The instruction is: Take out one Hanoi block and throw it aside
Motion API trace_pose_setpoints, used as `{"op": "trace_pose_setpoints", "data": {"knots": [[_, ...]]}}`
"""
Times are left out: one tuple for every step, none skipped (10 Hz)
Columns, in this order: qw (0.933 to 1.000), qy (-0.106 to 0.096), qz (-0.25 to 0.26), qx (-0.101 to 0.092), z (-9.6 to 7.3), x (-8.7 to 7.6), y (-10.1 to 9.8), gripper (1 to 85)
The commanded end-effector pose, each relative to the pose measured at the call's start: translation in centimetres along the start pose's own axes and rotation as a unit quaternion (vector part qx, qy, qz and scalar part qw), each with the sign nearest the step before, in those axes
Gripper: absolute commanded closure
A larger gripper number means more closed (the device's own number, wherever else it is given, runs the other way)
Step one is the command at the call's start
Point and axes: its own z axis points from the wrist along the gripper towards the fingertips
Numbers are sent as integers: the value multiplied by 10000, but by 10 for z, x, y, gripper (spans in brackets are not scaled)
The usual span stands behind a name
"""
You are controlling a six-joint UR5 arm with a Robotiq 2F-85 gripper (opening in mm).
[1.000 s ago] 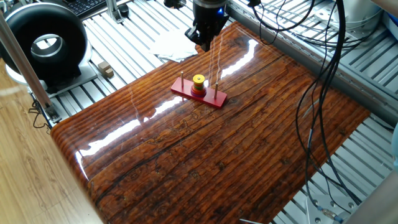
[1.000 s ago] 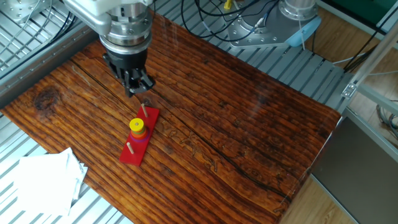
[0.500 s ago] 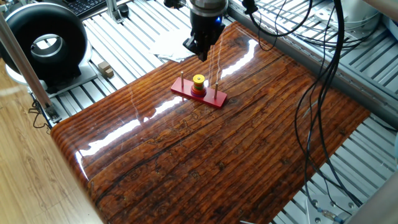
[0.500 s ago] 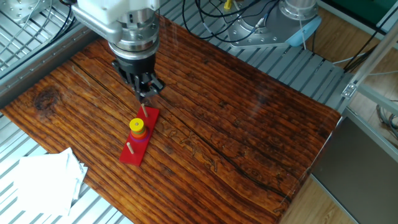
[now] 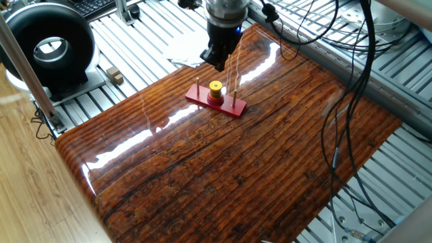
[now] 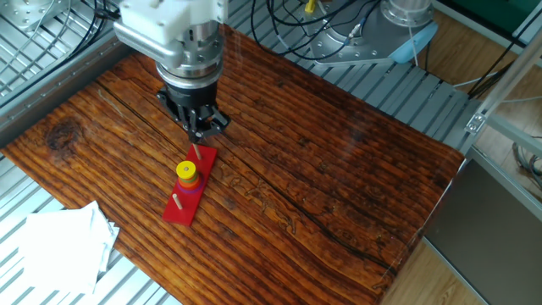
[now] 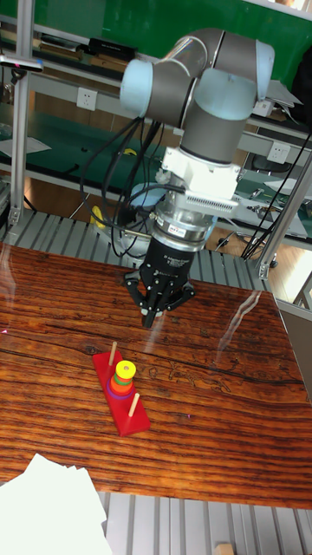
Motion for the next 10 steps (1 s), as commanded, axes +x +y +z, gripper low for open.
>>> {"op": "trace_pose_setpoints", "data": {"knots": [[9999,-2,-130,29,17,14,-1,847],[9998,37,-193,-24,21,20,0,847],[9997,13,-212,-113,22,20,7,847],[9998,-20,-142,-169,23,19,12,847],[9997,-50,-136,-210,23,18,15,847],[9997,-34,-145,-205,23,19,14,847],[9996,34,-184,-217,23,23,15,847],[9993,114,-253,-240,23,26,17,847],[9991,230,-256,-246,22,32,17,847],[9990,318,-214,-237,22,37,17,847]]}}
